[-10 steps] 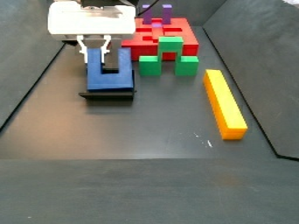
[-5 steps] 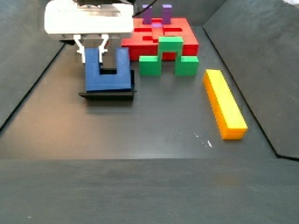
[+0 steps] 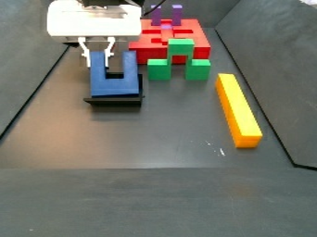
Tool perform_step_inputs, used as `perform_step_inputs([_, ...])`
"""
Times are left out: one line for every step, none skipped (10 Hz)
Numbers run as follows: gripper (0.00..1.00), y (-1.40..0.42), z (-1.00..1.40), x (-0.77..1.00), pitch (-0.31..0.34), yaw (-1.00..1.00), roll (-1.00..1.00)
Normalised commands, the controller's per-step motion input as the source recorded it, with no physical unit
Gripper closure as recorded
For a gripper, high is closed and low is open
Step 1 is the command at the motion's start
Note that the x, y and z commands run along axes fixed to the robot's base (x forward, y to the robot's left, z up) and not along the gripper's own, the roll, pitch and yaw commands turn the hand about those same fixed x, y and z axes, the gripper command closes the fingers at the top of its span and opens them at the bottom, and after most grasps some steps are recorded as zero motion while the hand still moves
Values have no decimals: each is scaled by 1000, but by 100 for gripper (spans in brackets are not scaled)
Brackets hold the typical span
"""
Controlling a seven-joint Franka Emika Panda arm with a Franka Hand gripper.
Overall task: Pick up the blue object. Move up. Place the blue object on the fixture. Regrasp the blue object. Move to above the board. Insert the blue object.
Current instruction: Move to above the board.
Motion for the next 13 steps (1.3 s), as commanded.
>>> perform_step_inputs([100,0,1400,0,0,0,0])
perform_step_inputs([100,-11,1400,0,-14,-58,-29])
perform_step_inputs([100,-4,1400,-20,-21,-72,-82])
perform_step_inputs([100,14,1400,-28,-22,-45,-75])
perform_step_inputs([100,-7,1400,-30,39,-46,-45])
perform_step_inputs([100,-11,1400,-25,51,-43,-19])
perform_step_inputs([100,-3,1400,-17,64,-17,-12])
perform_step_inputs([100,-18,832,-2,79,-7,-13])
perform_step_inputs([100,-8,446,23,95,6,-7])
perform_step_inputs([100,-15,190,45,109,22,5])
perform_step_inputs([100,-1400,293,-1249,27,-180,-1000])
perform_step_inputs([100,-1400,282,-1265,13,-175,-1000])
perform_step_inputs([100,-1400,300,-1376,-16,-168,-1000])
